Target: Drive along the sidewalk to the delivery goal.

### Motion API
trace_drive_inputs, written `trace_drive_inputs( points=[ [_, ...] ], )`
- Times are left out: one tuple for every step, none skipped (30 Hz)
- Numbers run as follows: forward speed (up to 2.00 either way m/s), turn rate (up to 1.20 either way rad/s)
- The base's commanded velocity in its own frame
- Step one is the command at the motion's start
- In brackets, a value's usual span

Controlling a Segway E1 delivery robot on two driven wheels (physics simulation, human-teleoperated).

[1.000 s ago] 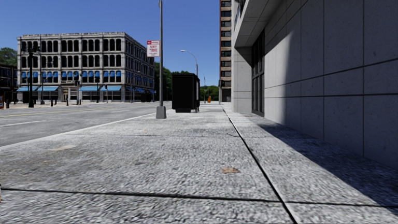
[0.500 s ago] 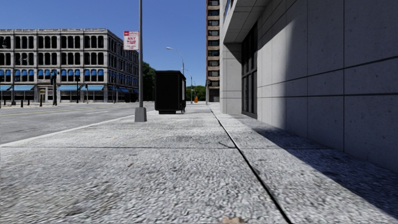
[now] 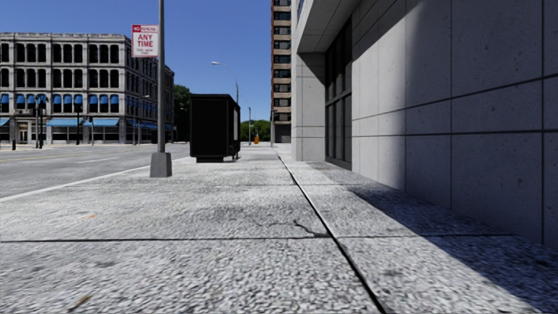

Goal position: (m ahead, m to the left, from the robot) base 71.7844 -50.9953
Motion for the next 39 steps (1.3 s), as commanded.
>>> trace_drive_inputs(
  points=[
    [2.00, 0.00],
    [2.00, 0.00],
    [2.00, 0.00],
    [2.00, 0.00],
    [2.00, 0.00],
    [2.00, 0.00],
    [2.00, 0.00],
    [2.00, 0.00],
    [2.00, 0.00],
    [2.00, 0.00],
    [2.00, 0.00],
    [2.00, 0.00],
    [2.00, 0.00],
    [2.00, 0.00],
    [2.00, 0.00],
    [2.00, 0.00],
    [2.00, 0.00],
    [2.00, 0.00],
    [2.00, 0.00],
    [2.00, 0.00],
    [2.00, 0.00],
    [2.00, 0.00],
    [2.00, 0.00],
    [2.00, 0.00],
    [2.00, 0.00],
    [2.00, 0.00],
    [2.00, 0.00],
    [2.00, 0.00],
    [2.00, 0.00],
    [2.00, 0.00],
    [2.00, 0.00],
    [2.00, 0.00],
    [2.00, 0.00],
    [2.00, 0.00],
    [2.00, 0.00],
    [2.00, 0.00],
    [2.00, 0.00],
    [2.00, 0.00],
    [2.00, 0.00]
  ],
)
